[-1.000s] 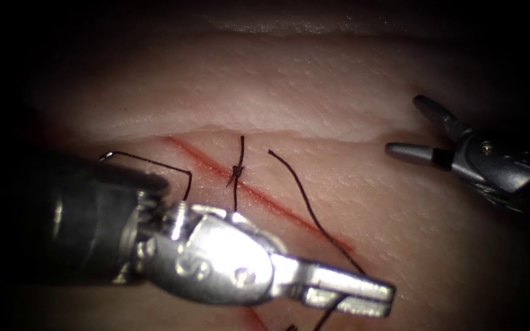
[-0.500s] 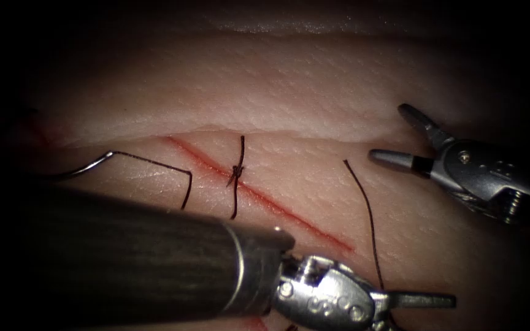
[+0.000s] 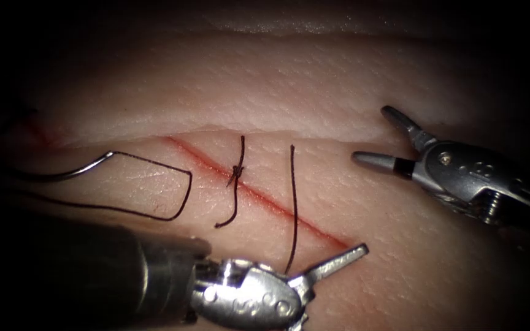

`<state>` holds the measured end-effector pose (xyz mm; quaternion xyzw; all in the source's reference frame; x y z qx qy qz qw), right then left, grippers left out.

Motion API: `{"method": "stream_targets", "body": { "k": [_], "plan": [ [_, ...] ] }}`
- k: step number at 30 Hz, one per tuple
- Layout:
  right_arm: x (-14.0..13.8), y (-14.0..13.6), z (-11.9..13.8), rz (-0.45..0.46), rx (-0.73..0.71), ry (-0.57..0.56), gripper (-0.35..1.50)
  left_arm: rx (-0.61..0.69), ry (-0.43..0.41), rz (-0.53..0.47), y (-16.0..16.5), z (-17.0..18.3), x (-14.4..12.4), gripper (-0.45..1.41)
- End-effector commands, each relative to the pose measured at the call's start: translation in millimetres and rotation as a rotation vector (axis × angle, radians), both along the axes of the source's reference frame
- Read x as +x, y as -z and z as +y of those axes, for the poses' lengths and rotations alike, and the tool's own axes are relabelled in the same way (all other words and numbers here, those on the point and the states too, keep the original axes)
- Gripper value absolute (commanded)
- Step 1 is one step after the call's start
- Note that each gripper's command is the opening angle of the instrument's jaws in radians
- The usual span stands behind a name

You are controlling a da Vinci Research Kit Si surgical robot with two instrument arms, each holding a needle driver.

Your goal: Wound Closure

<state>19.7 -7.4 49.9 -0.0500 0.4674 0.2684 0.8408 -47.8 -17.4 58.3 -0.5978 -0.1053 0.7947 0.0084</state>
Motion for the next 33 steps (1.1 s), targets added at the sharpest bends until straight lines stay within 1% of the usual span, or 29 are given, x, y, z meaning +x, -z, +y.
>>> {"method": "stream_targets", "body": {
  "k": [1, 3, 5, 6, 8, 11, 14, 18, 26, 30, 32, 33],
  "plan": [
    [0.8, -0.2, 0.5, 0.004, -0.003, -0.001, 1.38, 0.000, 0.000, 0.024, -0.3, -0.1, 0.1, 1.38],
    [0.8, -0.2, 0.4, 0.004, -0.004, 0.000, 1.38, 0.003, -0.010, 0.084, -0.1, -0.6, 1.7, 1.36],
    [0.8, -0.1, 0.3, 0.005, -0.004, 0.000, 1.38, -0.002, -0.003, 0.157, -0.5, -1.3, 3.0, 1.30],
    [0.8, -0.1, 0.3, 0.004, -0.004, 0.000, 1.38, -0.002, 0.001, 0.179, -0.8, -1.6, 3.4, 1.25],
    [0.9, -0.2, 0.3, 0.004, -0.004, -0.001, 1.38, -0.002, 0.014, 0.204, -1.5, -2.2, 4.2, 1.25],
    [1.0, -0.2, 0.1, 0.003, -0.005, 0.001, 1.38, 0.020, 0.011, 0.207, -2.6, -3.0, 5.9, 1.20],
    [1.1, -0.3, -0.4, -0.001, -0.005, 0.007, 1.38, 0.046, 0.015, 0.216, -3.6, -3.9, 8.7, 1.08],
    [1.3, -0.5, -0.7, -0.006, -0.006, 0.009, 1.36, 0.075, 0.040, 0.250, -5.2, -4.8, 13.1, 0.96],
    [2.8, -0.7, -0.8, -0.009, -0.001, 0.014, 1.36, 0.172, 0.076, 0.286, -8.5, -6.5, 21.0, 0.89],
    [3.2, -0.8, -1.2, -0.011, 0.001, 0.023, 1.36, 0.193, 0.086, 0.300, -8.9, -7.0, 24.7, 0.89],
    [3.4, -1.0, -1.6, -0.016, 0.002, 0.031, 1.36, 0.202, 0.093, 0.310, -8.7, -7.3, 27.4, 0.89],
    [3.4, -1.0, -1.6, -0.016, 0.002, 0.031, 1.36, 0.202, 0.093, 0.310, -8.7, -7.3, 27.4, 0.89]
  ]
}}
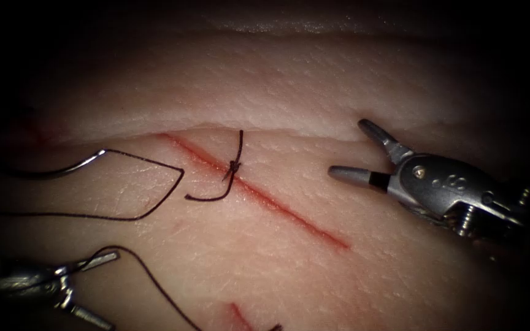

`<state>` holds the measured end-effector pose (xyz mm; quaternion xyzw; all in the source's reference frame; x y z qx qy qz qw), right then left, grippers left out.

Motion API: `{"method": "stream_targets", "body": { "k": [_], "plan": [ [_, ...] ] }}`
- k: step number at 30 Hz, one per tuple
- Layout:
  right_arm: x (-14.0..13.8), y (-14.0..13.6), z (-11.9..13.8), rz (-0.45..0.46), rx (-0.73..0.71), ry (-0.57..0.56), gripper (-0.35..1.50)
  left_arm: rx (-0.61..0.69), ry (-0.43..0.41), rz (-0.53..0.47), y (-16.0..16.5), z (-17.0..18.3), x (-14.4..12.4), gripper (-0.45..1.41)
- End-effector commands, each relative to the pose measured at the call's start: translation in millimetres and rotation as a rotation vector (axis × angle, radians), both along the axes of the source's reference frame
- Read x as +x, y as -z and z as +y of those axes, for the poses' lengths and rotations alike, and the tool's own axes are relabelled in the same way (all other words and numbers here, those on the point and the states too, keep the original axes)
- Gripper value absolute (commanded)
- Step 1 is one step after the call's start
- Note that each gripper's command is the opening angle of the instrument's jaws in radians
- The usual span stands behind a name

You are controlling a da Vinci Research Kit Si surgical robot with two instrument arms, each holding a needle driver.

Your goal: Wound Closure

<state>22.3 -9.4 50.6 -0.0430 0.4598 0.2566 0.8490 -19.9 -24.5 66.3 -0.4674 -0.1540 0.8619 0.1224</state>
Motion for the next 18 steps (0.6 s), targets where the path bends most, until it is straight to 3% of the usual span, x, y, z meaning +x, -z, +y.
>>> {"method": "stream_targets", "body": {
  "k": [1, 5, 10, 18],
  "plan": [
    [0.9, -0.4, 0.3, 0.000, -0.003, 0.003, 1.36, 0.006, 0.000, 0.000, -0.4, -0.4, 0.4, 0.89],
    [0.9, -0.5, 0.1, -0.001, 0.000, 0.012, 1.36, 0.029, -0.001, -0.004, 0.8, -0.7, 2.8, 0.88],
    [0.9, -0.5, 0.2, -0.001, 0.002, 0.015, 1.36, 0.069, 0.042, -0.067, 4.6, 0.4, 3.5, 0.88],
    [0.9, -0.4, 0.1, -0.001, 0.004, 0.018, 1.36, 0.090, 0.014, -0.167, 13.5, 1.0, -0.4, 0.81]
  ]
}}
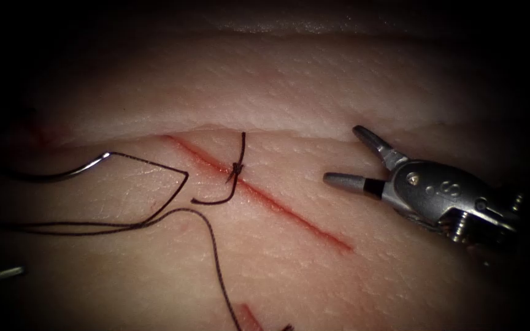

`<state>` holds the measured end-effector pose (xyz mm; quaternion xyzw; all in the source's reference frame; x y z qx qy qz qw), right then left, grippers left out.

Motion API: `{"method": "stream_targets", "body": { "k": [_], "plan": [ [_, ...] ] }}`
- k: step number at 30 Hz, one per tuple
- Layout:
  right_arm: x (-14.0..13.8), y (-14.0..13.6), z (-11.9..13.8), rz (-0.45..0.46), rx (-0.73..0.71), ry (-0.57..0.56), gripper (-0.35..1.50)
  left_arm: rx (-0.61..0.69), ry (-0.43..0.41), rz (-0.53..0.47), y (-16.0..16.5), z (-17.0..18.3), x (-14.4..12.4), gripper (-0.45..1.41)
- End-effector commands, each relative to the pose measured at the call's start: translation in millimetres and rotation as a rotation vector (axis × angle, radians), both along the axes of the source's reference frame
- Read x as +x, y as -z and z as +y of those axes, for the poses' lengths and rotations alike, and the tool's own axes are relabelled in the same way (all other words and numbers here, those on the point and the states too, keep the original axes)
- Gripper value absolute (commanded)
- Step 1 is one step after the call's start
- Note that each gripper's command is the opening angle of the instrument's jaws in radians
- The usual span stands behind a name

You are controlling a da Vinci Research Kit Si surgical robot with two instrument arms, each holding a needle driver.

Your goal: Wound Closure

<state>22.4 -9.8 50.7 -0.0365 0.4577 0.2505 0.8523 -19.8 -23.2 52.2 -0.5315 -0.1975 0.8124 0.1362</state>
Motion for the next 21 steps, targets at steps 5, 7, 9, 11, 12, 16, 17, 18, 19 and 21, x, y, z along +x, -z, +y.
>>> {"method": "stream_targets", "body": {
  "k": [5, 7, 9, 11, 12, 16, 17, 18, 19, 21],
  "plan": [
    [0.8, -0.2, 0.6, 0.005, -0.002, 0.002, 1.36, 0.031, -0.009, -0.080, 3.5, -0.3, -4.9, 0.79],
    [0.8, -0.2, 0.5, 0.005, -0.002, 0.001, 1.36, 0.019, 0.004, -0.105, 4.3, 0.5, -6.4, 0.78],
    [0.9, -0.2, 0.5, 0.005, -0.002, 0.002, 1.36, -0.010, 0.024, -0.131, 4.9, 2.2, -7.9, 0.74],
    [0.9, 0.0, 0.4, 0.007, -0.001, 0.003, 1.36, -0.041, 0.060, -0.116, 4.9, 3.9, -9.0, 0.73],
    [0.9, 0.1, 0.3, 0.010, 0.000, 0.005, 1.35, -0.065, 0.080, -0.100, 4.8, 5.2, -9.7, 0.73],
    [1.4, 1.1, 0.0, 0.026, 0.011, 0.019, 1.33, -0.137, 0.144, 0.001, 3.3, 9.3, -12.0, 0.73],
    [1.4, 1.1, 0.0, 0.026, 0.011, 0.019, 1.33, -0.137, 0.144, 0.001, 3.3, 9.3, -12.0, 0.73],
    [1.6, 1.5, -0.1, 0.027, 0.017, 0.024, 1.33, -0.164, 0.159, 0.036, 2.6, 10.1, -12.5, 0.73],
    [1.8, 1.7, -0.1, 0.029, 0.021, 0.028, 1.33, -0.179, 0.171, 0.062, 2.0, 10.6, -12.8, 0.73],
    [2.2, 2.3, -0.1, 0.025, 0.021, 0.040, 1.31, -0.210, 0.187, 0.116, 0.5, 11.6, -13.3, 0.73]
  ]
}}
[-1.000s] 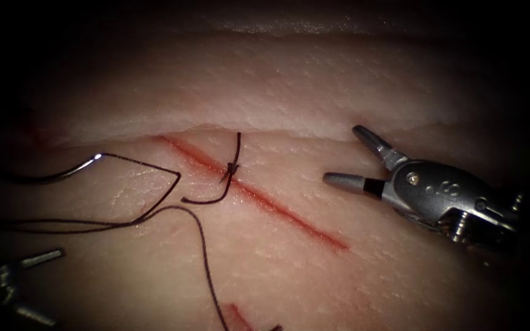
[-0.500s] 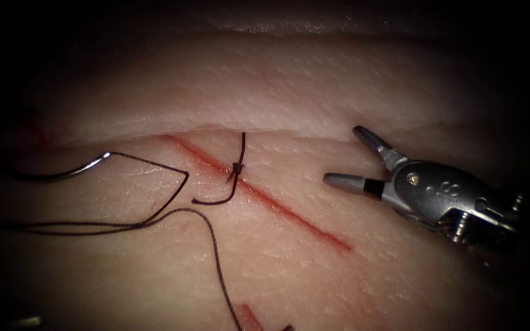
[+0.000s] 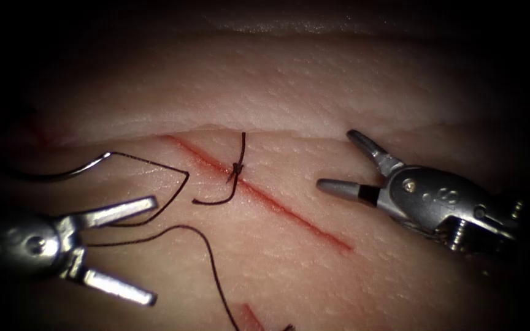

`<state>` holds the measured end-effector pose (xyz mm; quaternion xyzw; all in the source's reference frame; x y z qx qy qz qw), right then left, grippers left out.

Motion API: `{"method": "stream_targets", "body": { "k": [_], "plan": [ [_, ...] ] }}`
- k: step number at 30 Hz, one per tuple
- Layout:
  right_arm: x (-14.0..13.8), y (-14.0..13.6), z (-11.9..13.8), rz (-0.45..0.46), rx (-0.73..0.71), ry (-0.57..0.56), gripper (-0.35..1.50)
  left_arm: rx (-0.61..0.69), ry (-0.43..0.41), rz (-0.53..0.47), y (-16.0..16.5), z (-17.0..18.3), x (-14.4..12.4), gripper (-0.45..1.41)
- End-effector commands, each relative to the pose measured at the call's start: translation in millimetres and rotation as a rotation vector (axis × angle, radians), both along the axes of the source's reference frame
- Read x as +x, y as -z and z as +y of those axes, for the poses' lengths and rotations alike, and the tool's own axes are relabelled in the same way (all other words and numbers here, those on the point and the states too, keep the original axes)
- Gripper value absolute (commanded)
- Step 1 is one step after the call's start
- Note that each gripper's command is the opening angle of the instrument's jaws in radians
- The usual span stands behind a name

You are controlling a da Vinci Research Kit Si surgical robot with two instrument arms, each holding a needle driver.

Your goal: Wound Closure

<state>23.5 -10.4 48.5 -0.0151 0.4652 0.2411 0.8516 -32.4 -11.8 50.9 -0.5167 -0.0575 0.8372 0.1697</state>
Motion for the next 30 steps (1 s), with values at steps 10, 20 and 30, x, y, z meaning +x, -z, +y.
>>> {"method": "stream_targets", "body": {
  "k": [10, 20, 30],
  "plan": [
    [2.6, 1.1, 0.5, -0.002, -0.014, 0.033, 1.31, -0.013, -0.002, 0.185, -8.0, 1.6, -1.6, 0.66],
    [2.9, 1.2, 0.3, -0.007, -0.021, 0.043, 1.30, 0.025, -0.085, 0.268, -12.7, 0.1, -1.5, 0.57],
    [3.6, 1.1, 0.1, -0.009, -0.018, 0.049, 1.30, 0.030, -0.072, 0.251, -12.9, 0.6, -1.6, 0.29]
  ]
}}
